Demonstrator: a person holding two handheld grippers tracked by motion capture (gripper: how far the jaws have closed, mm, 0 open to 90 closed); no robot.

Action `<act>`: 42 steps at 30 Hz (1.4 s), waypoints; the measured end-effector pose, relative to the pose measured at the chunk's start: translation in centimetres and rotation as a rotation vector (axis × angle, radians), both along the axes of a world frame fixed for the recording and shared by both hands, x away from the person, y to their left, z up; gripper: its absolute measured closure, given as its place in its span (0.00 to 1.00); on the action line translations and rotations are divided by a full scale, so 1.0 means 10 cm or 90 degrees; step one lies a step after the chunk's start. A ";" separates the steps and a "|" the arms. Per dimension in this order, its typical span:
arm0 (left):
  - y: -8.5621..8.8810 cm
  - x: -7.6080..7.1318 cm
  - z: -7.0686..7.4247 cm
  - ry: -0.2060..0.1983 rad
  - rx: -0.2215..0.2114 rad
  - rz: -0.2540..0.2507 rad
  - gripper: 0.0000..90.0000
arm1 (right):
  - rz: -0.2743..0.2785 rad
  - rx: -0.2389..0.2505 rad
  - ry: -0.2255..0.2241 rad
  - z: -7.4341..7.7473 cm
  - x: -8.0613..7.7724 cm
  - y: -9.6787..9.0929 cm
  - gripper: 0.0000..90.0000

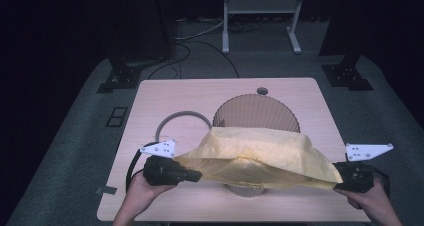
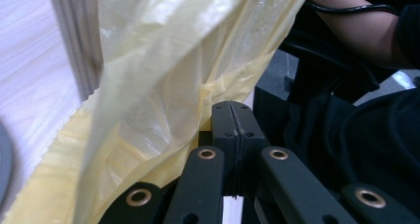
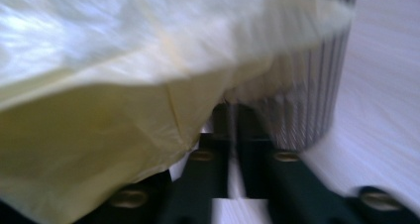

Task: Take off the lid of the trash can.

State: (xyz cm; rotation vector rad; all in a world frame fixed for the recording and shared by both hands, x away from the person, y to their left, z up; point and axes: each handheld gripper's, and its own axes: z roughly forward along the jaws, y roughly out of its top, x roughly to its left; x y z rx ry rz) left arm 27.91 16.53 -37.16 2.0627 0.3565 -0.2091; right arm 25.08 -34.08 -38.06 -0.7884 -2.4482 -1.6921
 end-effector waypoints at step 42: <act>-0.12 -0.10 0.07 -0.015 0.008 -0.043 1.00 | 0.009 -0.009 -0.162 0.83 -0.27 0.06 0.48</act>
